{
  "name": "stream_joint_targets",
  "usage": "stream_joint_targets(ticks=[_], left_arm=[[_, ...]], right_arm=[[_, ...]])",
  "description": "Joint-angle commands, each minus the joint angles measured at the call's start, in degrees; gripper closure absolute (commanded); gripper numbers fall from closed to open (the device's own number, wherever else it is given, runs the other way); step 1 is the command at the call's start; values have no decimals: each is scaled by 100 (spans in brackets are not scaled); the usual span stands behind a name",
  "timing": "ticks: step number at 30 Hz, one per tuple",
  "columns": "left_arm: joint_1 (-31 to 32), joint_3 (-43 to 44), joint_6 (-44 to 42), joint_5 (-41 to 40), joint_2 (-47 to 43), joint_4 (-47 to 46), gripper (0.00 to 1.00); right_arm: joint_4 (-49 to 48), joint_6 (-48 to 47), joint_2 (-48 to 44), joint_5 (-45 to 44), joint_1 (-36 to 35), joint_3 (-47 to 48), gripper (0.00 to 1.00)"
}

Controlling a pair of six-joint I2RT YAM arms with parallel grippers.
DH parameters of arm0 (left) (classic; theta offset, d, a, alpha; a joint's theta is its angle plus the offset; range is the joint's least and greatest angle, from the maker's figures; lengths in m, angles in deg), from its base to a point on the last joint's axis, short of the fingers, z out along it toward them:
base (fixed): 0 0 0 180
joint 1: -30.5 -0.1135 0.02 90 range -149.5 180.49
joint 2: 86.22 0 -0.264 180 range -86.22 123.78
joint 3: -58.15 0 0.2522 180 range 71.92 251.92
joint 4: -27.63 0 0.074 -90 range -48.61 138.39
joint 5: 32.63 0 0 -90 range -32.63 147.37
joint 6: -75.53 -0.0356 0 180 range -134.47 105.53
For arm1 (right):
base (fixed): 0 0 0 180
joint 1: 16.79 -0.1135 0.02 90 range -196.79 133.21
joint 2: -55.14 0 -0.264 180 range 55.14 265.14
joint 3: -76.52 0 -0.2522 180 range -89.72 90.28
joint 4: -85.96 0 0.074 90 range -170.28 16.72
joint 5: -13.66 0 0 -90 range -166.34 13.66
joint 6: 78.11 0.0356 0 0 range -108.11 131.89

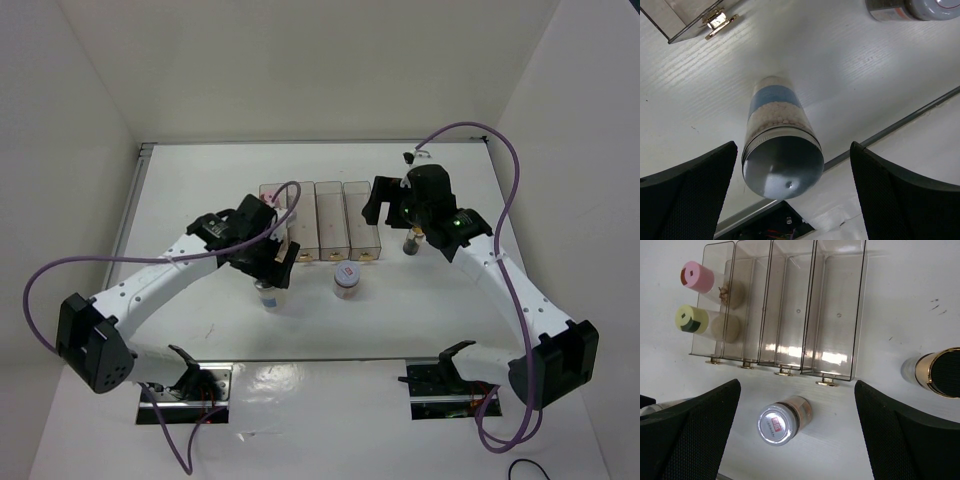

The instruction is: Organize the condiment bottles

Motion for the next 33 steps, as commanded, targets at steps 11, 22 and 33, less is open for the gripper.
stream_joint_targets(ticks=[11, 22, 33], left_arm=[[145, 135, 269, -998, 169, 209, 4], [373, 135, 322, -998, 397, 209, 22], [602, 652, 427, -1104, 416, 446, 52]], right_arm=[[-87, 43, 7, -140, -44, -18, 1], [-87, 43, 7, -192, -44, -18, 1], [-87, 43, 7, -245, -44, -18, 1]])
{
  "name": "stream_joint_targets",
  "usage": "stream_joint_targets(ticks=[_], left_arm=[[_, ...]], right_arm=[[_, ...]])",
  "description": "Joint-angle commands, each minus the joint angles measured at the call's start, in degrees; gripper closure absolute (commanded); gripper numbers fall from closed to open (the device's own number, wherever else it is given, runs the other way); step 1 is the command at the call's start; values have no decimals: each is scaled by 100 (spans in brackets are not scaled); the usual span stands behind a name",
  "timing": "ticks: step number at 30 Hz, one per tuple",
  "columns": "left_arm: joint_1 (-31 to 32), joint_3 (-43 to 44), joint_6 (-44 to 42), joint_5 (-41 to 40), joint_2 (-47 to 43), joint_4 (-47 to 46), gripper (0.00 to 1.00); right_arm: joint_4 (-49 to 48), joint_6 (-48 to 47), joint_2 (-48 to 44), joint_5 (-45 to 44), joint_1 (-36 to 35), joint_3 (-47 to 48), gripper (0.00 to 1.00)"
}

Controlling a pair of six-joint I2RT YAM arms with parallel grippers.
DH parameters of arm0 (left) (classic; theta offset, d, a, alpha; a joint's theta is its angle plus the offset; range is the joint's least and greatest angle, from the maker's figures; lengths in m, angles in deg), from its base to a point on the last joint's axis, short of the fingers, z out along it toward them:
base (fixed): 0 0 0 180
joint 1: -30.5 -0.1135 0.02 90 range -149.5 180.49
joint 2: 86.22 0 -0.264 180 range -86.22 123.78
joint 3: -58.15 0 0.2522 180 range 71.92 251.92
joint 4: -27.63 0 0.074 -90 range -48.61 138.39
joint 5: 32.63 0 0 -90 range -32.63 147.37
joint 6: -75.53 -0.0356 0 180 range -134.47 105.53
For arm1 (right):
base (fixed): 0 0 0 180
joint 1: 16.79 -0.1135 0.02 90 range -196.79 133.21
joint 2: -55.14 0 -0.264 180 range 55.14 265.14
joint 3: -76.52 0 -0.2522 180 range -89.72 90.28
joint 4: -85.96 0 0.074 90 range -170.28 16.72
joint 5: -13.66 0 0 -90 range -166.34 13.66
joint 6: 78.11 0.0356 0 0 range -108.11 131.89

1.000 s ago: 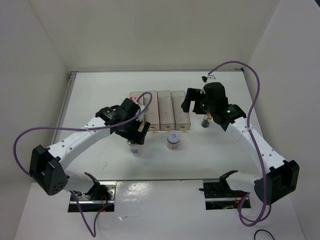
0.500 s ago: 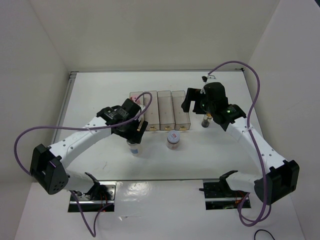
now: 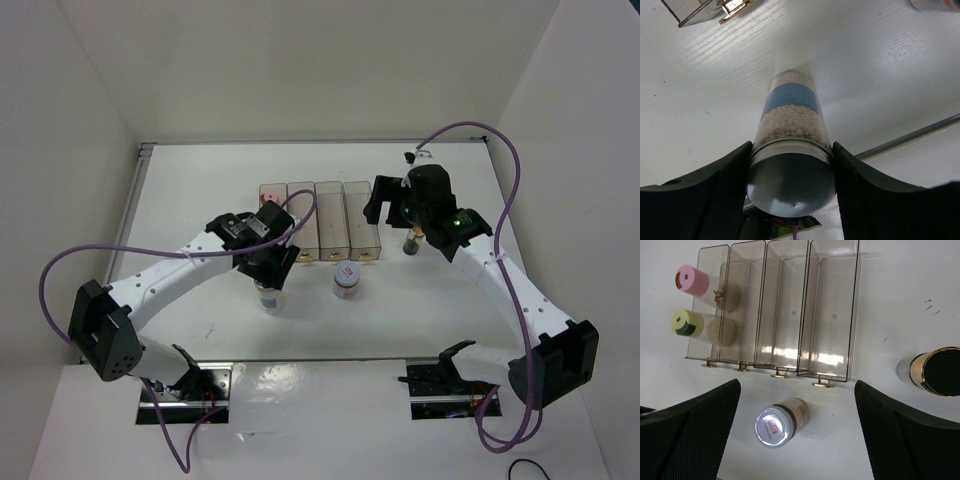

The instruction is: Organize the condiment bottles

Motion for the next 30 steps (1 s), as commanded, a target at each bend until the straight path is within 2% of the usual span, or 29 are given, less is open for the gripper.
stream_joint_targets(ticks=[1, 7, 9, 15, 20, 24, 30], left_arm=[[53, 605, 80, -65, -144, 219, 52], [53, 1554, -34, 66, -206, 579, 55], [53, 2133, -104, 145, -145, 649, 55], [53, 3679, -421, 14, 654, 773, 55], [53, 4445, -553, -442, 1496, 528, 53], [0, 4894, -606, -873, 2025, 457, 53], [-438, 4965, -738, -717, 2342, -97, 52]], right_arm=[[-87, 43, 7, -97, -44, -18, 1], [-87, -9, 7, -219, -44, 35, 1], [-26, -9, 60, -299, -44, 96, 1], [-26, -9, 60, -387, 280, 211, 1], [-26, -123, 7, -211, 518, 325, 1], [27, -246, 129, -211, 632, 439, 1], [27, -299, 244, -211, 747, 492, 1]])
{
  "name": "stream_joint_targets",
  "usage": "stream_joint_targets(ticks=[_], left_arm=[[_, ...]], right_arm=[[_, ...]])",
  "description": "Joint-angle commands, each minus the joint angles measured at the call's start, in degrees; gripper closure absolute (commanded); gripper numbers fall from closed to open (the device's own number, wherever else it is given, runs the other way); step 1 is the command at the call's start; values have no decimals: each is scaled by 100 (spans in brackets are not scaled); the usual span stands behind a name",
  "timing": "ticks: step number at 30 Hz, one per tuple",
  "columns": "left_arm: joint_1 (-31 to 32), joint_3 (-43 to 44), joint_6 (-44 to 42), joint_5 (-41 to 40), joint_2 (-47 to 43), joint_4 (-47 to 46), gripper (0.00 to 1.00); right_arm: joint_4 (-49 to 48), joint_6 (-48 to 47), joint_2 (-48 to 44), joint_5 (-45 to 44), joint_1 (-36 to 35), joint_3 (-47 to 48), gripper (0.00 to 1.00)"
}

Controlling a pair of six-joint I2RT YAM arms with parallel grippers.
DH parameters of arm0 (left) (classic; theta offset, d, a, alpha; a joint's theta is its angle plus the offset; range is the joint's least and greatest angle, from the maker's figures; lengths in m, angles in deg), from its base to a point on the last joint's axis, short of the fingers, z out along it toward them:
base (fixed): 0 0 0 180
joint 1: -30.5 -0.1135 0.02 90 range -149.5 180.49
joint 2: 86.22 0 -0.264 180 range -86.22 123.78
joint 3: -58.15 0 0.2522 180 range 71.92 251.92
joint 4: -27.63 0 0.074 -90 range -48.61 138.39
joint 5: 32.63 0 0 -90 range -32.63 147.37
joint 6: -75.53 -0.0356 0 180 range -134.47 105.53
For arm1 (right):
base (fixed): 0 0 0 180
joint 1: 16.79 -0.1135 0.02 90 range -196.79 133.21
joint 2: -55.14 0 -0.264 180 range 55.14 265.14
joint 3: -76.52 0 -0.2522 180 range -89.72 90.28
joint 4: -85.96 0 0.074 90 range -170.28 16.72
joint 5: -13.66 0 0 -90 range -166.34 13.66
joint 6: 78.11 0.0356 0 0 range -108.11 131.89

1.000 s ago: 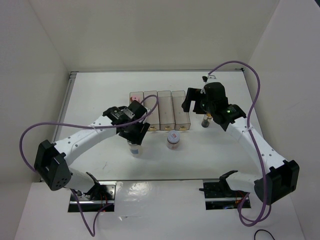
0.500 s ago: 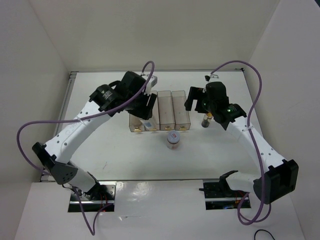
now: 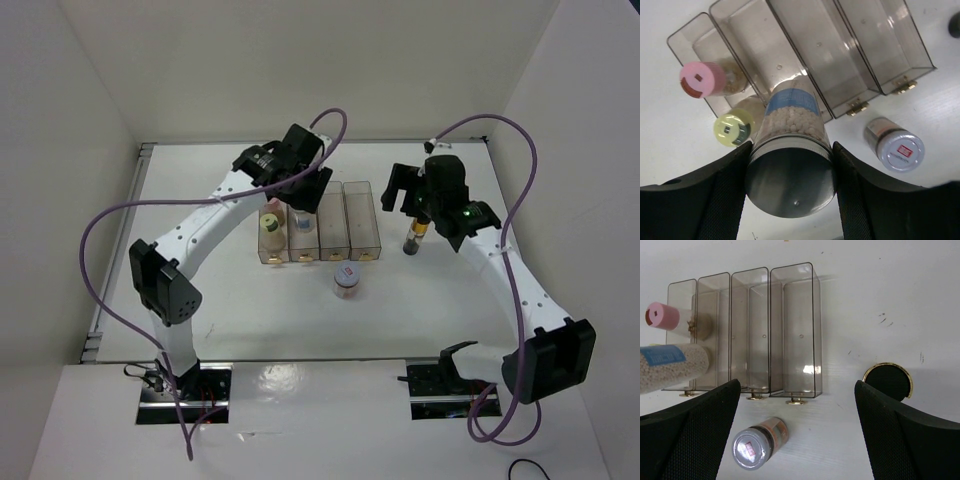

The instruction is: Organize the condiment bottles

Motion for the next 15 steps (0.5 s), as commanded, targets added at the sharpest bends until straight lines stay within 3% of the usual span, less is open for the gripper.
stream_joint_targets(ticks=[1, 15], left_arm=[[-196, 484, -187, -126, 62, -558, 52], [-609, 722, -372, 357, 740, -857, 52]], right_arm=[[7, -172, 107, -3, 82, 271, 1], [-81, -41, -210, 595, 82, 104, 1]])
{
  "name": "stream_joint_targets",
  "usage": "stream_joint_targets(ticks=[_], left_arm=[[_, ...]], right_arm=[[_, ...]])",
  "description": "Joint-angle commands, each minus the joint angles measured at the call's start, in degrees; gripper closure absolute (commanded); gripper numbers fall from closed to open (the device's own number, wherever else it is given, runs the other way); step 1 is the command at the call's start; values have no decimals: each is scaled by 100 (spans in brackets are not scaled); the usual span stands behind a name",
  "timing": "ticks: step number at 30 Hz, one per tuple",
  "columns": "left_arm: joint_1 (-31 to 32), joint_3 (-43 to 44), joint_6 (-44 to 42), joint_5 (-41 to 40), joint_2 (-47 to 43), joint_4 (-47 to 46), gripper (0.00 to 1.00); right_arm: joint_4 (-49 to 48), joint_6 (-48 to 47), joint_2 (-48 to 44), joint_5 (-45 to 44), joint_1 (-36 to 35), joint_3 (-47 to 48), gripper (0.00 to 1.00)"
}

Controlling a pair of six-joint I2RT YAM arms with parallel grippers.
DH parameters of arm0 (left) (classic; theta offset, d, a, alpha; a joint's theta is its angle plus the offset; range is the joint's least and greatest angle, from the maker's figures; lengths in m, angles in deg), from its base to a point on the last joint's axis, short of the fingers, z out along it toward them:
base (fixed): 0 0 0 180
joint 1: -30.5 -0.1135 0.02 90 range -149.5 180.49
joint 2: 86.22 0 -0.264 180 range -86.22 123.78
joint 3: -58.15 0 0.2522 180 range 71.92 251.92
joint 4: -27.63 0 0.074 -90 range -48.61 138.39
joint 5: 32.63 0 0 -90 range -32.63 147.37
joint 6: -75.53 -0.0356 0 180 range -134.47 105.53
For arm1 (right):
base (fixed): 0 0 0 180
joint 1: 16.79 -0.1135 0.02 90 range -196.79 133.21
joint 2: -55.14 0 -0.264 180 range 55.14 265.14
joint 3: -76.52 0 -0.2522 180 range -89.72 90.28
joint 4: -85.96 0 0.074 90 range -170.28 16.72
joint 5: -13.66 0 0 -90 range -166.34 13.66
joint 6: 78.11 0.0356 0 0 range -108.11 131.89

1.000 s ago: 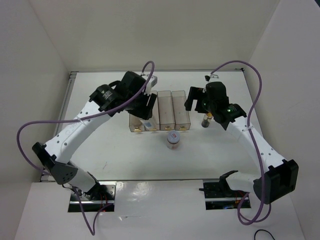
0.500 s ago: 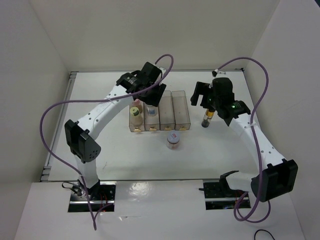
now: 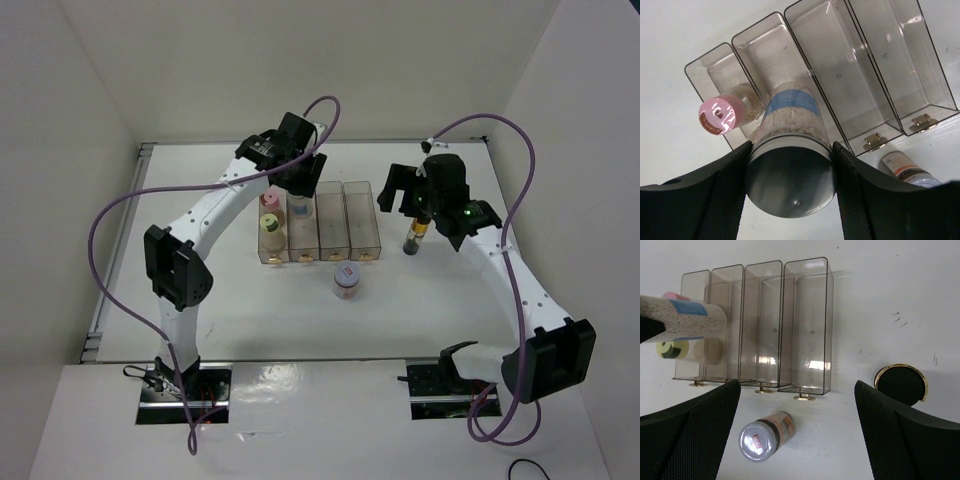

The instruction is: Organize the condiment bottles

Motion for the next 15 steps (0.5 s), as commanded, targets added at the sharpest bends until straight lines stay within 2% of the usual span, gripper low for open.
stream_joint_targets(ticks=[1, 5, 11, 15], left_arm=[[-26, 200, -142, 183, 49, -448, 52], [-79, 200, -142, 183, 225, -448, 52], [-79, 253, -142, 183, 392, -448, 52], [-131, 253, -142, 183, 446, -501, 52]], right_arm=[[-105, 20, -286, 299, 36, 34, 1], [-105, 73, -400, 467, -147, 34, 1], [133, 73, -295, 168, -902, 193, 1], [256, 125, -295, -121, -1316, -26, 1]])
